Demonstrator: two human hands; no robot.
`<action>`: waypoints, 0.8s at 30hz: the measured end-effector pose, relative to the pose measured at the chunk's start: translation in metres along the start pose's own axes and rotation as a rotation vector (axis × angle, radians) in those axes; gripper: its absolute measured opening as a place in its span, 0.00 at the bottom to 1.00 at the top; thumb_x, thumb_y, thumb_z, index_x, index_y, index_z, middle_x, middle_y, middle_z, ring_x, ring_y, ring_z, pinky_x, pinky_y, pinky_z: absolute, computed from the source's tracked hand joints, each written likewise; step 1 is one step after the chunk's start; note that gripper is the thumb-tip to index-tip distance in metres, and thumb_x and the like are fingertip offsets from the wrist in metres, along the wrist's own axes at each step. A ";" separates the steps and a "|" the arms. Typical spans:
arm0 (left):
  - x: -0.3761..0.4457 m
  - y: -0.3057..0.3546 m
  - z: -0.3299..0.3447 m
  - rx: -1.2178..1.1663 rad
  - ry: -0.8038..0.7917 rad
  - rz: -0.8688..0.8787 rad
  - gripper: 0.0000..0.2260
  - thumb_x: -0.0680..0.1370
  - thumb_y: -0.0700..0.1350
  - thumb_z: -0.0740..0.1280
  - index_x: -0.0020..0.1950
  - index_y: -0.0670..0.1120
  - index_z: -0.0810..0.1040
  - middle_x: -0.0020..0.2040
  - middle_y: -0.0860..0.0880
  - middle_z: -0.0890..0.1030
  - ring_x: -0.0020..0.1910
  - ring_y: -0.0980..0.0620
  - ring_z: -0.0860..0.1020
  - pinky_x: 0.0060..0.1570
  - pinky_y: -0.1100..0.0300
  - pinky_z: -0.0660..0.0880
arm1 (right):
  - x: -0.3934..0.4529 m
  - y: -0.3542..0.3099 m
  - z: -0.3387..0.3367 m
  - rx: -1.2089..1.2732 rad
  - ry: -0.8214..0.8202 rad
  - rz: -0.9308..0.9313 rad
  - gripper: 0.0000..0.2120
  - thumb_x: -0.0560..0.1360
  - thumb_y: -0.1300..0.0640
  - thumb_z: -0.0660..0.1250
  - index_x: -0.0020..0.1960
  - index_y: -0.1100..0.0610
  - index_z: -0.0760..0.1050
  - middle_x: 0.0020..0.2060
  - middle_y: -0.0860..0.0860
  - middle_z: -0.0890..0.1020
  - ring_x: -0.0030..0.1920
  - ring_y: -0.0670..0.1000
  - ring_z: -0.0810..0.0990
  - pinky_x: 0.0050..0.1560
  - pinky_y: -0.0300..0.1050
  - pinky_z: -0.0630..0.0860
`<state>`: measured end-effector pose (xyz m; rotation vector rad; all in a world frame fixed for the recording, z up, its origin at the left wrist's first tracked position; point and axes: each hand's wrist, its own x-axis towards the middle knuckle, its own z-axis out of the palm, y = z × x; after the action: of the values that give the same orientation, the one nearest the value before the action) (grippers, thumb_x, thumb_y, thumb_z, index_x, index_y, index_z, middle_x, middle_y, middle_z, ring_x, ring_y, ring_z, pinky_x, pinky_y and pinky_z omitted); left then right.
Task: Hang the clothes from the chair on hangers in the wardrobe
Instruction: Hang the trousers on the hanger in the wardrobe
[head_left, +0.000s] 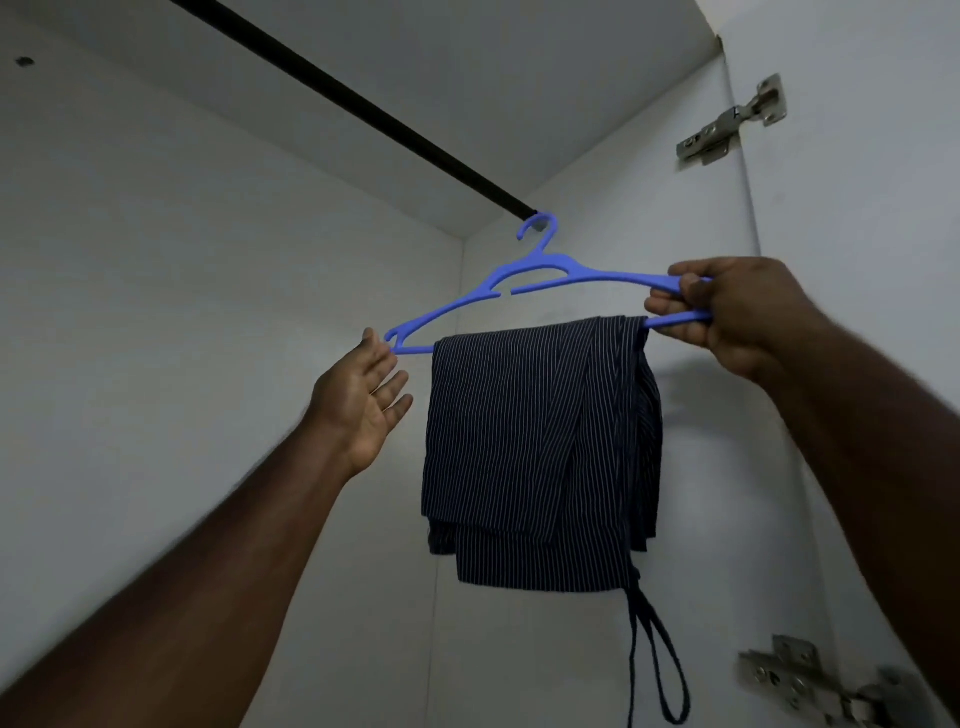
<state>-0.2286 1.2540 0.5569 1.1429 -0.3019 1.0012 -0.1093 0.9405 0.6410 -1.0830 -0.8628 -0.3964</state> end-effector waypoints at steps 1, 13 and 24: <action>0.009 -0.001 0.002 0.009 -0.009 0.009 0.27 0.83 0.58 0.61 0.77 0.44 0.66 0.77 0.45 0.67 0.75 0.45 0.67 0.70 0.47 0.69 | 0.012 -0.002 0.005 -0.007 0.008 -0.010 0.08 0.83 0.66 0.57 0.55 0.63 0.75 0.49 0.62 0.82 0.48 0.56 0.85 0.39 0.48 0.84; 0.085 -0.014 0.019 0.014 -0.019 0.042 0.29 0.83 0.59 0.59 0.79 0.44 0.64 0.77 0.45 0.67 0.75 0.45 0.68 0.69 0.48 0.70 | 0.118 -0.011 0.049 -0.064 0.060 -0.017 0.06 0.83 0.63 0.59 0.54 0.63 0.74 0.43 0.58 0.81 0.42 0.52 0.84 0.30 0.46 0.82; 0.109 -0.031 0.011 0.023 0.000 0.048 0.28 0.82 0.59 0.61 0.77 0.44 0.67 0.75 0.46 0.71 0.72 0.46 0.71 0.67 0.48 0.72 | 0.163 0.002 0.079 -0.145 0.015 0.019 0.09 0.84 0.61 0.58 0.50 0.64 0.73 0.39 0.58 0.79 0.37 0.50 0.81 0.29 0.46 0.82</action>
<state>-0.1408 1.2979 0.6142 1.1608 -0.3194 1.0489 -0.0387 1.0307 0.7813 -1.2193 -0.8198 -0.4558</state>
